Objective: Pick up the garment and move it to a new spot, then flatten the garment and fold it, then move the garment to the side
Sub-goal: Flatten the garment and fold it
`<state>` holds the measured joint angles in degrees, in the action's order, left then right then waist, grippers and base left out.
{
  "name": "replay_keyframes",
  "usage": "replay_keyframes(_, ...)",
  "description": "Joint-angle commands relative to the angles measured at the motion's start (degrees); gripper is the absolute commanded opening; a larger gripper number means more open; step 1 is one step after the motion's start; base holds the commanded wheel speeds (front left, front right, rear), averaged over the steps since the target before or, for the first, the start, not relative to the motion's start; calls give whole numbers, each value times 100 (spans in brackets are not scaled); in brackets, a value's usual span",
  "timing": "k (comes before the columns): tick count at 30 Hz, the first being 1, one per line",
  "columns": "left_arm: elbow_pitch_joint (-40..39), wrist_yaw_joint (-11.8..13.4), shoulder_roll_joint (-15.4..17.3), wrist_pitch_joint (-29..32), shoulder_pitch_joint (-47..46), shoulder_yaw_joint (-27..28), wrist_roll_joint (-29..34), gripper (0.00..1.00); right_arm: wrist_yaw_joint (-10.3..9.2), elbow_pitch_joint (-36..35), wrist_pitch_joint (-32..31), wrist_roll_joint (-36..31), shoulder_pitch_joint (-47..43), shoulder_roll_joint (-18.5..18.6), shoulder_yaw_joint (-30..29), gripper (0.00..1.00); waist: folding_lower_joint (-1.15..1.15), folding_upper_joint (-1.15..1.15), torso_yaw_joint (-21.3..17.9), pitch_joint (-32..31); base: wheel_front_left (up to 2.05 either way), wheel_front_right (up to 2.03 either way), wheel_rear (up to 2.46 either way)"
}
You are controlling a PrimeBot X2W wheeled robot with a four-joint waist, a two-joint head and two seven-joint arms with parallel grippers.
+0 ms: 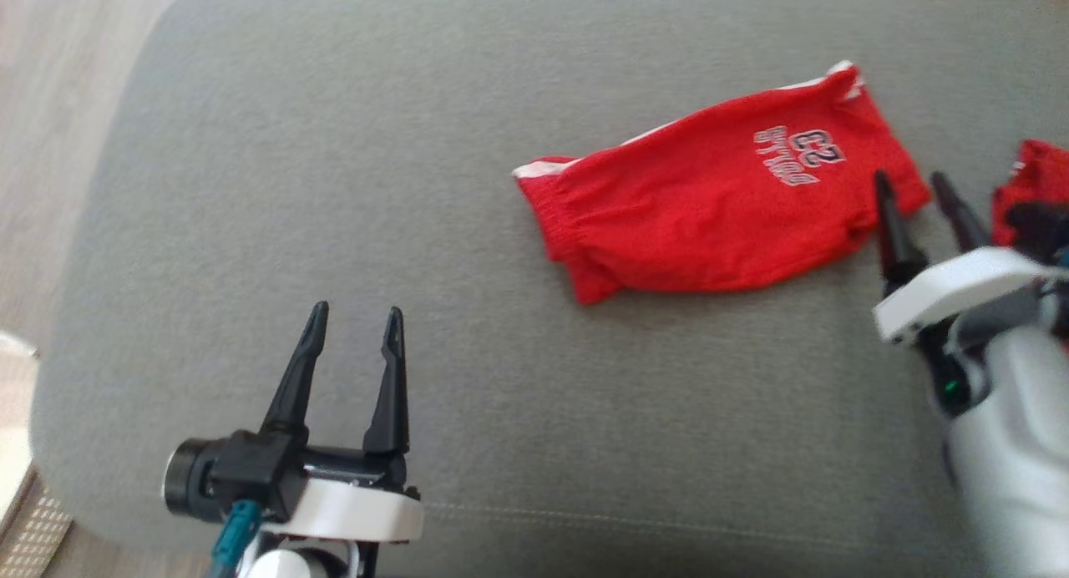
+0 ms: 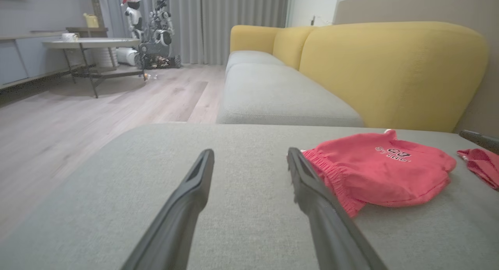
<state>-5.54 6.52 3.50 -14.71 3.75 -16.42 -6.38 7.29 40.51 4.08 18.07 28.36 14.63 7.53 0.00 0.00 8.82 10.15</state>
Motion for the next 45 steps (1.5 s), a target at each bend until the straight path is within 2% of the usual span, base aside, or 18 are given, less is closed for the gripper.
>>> replay_keyframes(1,-213,0,-21,-29,-186,163,47,100,20,-157,-28,-31,297,45,87,100,0,0,180,114,0,0,0)
replay_keyframes(8,-233,-9,-52,-29,-354,-78,104,100,20,857,-1070,-322,1125,677,-393,100,0,0,664,506,0,0,0)
replay_keyframes(11,-237,-124,-57,-29,-438,-213,11,100,20,1222,-1431,-492,1387,842,-563,100,0,0,818,649,0,0,0)
replay_keyframes(15,-249,-146,-60,-29,-544,-336,-68,100,20,1649,-1817,-715,1622,989,-752,100,0,0,955,802,0,0,0)
replay_keyframes(20,-237,-166,-61,-29,-686,-430,-79,100,20,1924,-1749,-1134,1864,1178,-1069,100,0,0,1036,946,0,0,0)
replay_keyframes(25,-225,-180,-61,-29,-763,-475,-35,100,20,2148,-1690,-1382,2045,1072,-1336,100,0,0,1027,1020,0,0,0)
replay_keyframes(26,-218,-186,-61,-29,-770,-484,-28,100,20,2180,-1696,-1393,2066,1023,-1350,91,0,0,1017,1022,0,0,0)
replay_keyframes(27,-213,-185,-61,-29,-773,-487,-22,100,20,2212,-1712,-1374,2085,961,-1354,71,0,0,1005,1024,0,0,0)
replay_keyframes(28,-211,-181,-61,-29,-775,-487,-18,100,20,2234,-1720,-1337,2106,907,-1343,33,0,0,991,1026,0,0,0)
replay_keyframes(29,-209,-179,-61,-29,-776,-486,-14,100,20,2242,-1708,-1290,2126,860,-1321,4,0,0,971,1025,0,0,0)
replay_keyframes(30,-205,-177,-62,-29,-774,-482,-8,100,20,2256,-1697,-1214,2143,803,-1300,0,0,0,947,1018,0,0,0)
replay_keyframes(34,-194,-173,-62,-29,-766,-444,31,100,20,2223,-1632,-858,2179,598,-1160,0,0,0,816,965,0,0,0)
replay_keyframes(45,-198,-221,-62,-29,-677,-343,199,100,20,1635,-1265,-388,1907,495,-567,0,0,0,181,605,0,0,0)
